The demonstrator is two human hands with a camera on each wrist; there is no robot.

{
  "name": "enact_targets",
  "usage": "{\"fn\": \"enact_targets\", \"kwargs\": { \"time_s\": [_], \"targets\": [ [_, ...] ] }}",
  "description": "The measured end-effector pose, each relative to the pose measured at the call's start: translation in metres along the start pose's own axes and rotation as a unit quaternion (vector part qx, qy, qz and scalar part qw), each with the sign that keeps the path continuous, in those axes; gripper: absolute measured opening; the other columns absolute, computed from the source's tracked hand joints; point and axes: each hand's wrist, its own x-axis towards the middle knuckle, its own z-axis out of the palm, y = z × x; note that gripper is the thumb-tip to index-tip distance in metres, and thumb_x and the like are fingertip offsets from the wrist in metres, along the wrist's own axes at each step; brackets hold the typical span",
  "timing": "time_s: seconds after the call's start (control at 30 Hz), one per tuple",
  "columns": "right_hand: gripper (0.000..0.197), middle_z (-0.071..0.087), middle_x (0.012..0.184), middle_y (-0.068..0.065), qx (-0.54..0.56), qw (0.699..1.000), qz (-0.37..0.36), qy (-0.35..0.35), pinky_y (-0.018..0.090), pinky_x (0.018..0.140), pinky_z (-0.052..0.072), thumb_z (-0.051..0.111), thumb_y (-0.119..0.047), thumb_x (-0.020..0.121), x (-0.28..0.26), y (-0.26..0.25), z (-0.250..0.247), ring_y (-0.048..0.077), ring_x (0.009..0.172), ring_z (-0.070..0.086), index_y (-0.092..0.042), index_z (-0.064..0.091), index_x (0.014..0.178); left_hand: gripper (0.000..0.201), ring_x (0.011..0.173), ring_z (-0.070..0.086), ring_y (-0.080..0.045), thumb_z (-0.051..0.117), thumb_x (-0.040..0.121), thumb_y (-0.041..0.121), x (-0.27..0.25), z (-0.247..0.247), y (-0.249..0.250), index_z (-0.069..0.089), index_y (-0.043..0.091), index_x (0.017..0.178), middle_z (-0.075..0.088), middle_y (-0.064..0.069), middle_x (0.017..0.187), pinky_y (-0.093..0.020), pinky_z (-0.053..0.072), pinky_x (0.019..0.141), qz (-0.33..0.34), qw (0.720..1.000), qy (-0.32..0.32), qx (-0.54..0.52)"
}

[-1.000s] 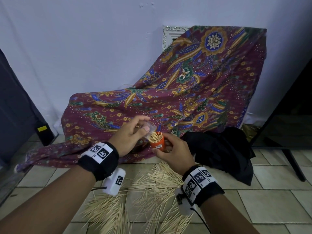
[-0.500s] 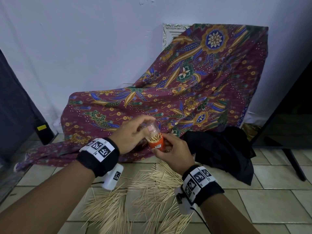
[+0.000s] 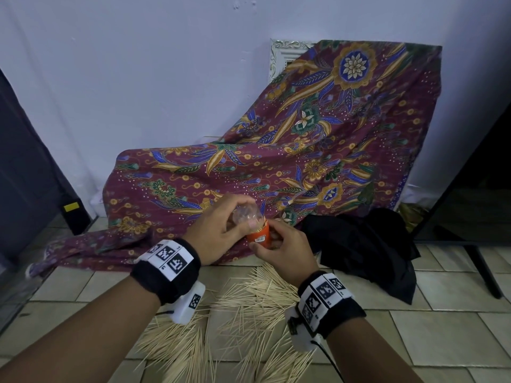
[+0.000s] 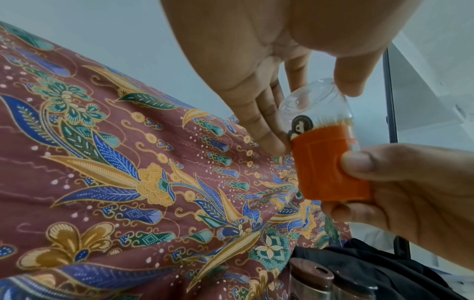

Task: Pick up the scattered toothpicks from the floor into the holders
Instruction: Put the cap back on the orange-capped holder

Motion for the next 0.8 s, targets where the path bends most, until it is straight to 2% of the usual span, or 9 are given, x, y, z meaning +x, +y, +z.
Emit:
{"fn": "enact_targets", "kwargs": {
  "time_s": [0.1,0.3,0.43,0.6,0.8],
  "targets": [
    [0.039,0.070,0.096,-0.008,0.008,1.000,0.000,0.001,0.031,0.080,0.058,0.080,-0.028,0.077,-0.001,-0.002,0.000,0.007,0.085,0.068,-0.023,0.068,0.114,0.042,0.107,0.054,-0.004,0.062,0.086,0.045,-0.003,0.005,-0.001,0.052,0.027,0.123,0.054,0.013,0.116,-0.028,0.048,0.087,0.028,0.999,0.022,0.008],
    [0.037,0.070,0.095,-0.007,0.017,1.000,0.005,0.005,0.032,0.078,0.059,0.080,-0.026,0.078,-0.003,-0.006,0.000,0.008,0.083,0.068,-0.023,0.069,0.113,0.043,0.109,0.054,-0.003,0.063,0.086,0.045,-0.004,0.007,0.002,0.050,0.030,0.124,0.053,0.013,0.118,-0.031,0.050,0.089,0.039,0.999,0.036,-0.008],
    [0.037,0.071,0.094,-0.006,0.021,1.000,0.012,0.004,0.033,0.078,0.059,0.080,-0.025,0.078,-0.004,-0.007,0.000,0.009,0.082,0.069,-0.022,0.068,0.113,0.041,0.109,0.055,-0.006,0.067,0.088,0.032,-0.004,0.007,0.002,0.051,0.027,0.125,0.053,0.012,0.118,-0.035,0.052,0.089,0.033,0.998,0.038,-0.033],
    [0.036,0.070,0.093,-0.006,0.031,1.000,0.004,0.002,0.034,0.078,0.059,0.080,-0.023,0.078,-0.007,-0.010,-0.001,0.010,0.082,0.069,-0.023,0.069,0.112,0.043,0.111,0.054,-0.006,0.064,0.087,0.041,-0.004,0.006,0.003,0.049,0.029,0.126,0.053,0.012,0.120,-0.036,0.051,0.091,0.056,0.998,0.030,-0.024],
    [0.037,0.071,0.092,-0.005,0.033,0.999,-0.002,-0.001,0.035,0.078,0.059,0.079,-0.026,0.078,-0.007,-0.012,0.000,0.012,0.082,0.069,-0.027,0.068,0.113,0.043,0.109,0.056,-0.006,0.066,0.086,0.036,-0.001,0.003,0.004,0.051,0.028,0.125,0.054,0.011,0.119,-0.037,0.052,0.089,0.053,0.998,0.023,-0.038]
  ]
}}
